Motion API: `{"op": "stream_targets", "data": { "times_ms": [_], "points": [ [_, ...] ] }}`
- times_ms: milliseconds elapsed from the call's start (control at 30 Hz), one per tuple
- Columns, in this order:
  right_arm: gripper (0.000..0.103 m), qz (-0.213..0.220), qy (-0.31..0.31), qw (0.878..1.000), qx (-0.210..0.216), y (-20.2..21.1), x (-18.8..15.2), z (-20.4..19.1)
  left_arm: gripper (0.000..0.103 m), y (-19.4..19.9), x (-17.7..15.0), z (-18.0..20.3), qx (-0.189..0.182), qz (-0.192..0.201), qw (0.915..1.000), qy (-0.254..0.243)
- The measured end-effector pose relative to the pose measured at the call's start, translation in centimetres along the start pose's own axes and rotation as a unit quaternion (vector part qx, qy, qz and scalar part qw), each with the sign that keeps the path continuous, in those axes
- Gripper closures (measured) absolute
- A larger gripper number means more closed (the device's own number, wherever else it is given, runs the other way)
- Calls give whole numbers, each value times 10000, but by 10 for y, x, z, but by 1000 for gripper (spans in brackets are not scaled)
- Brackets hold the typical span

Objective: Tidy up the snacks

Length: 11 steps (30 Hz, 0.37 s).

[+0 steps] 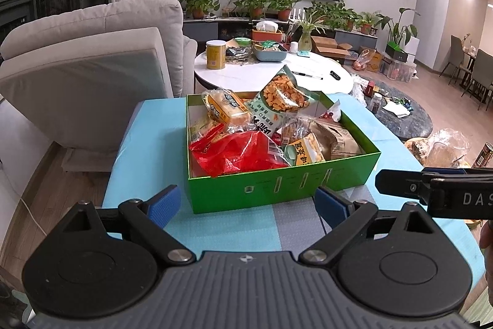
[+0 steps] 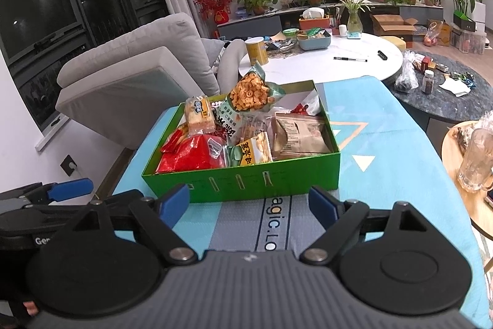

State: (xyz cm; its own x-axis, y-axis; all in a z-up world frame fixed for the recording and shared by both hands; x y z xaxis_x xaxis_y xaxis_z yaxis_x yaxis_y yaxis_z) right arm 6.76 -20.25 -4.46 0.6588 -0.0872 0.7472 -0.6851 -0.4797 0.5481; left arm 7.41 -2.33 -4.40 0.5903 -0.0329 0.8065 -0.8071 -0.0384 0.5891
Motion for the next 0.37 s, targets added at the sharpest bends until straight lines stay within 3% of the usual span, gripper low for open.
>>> {"op": "stream_targets", "data": {
  "times_ms": [367],
  "points": [
    [17,-37,13,10000,21,-3,-1,-1,10,-2,0,-1,33,-23,10000,-13]
  ]
}}
Point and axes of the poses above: each gripper's, at about its wrist camera, not at the fingertips, and y roughly against the way its jaws point, z to its right, x to its top, the point moved 9 cm from there along -y, roughly the way its jaws point, and after that the axes turned 10 degrees about x, right-handed, at the moved point
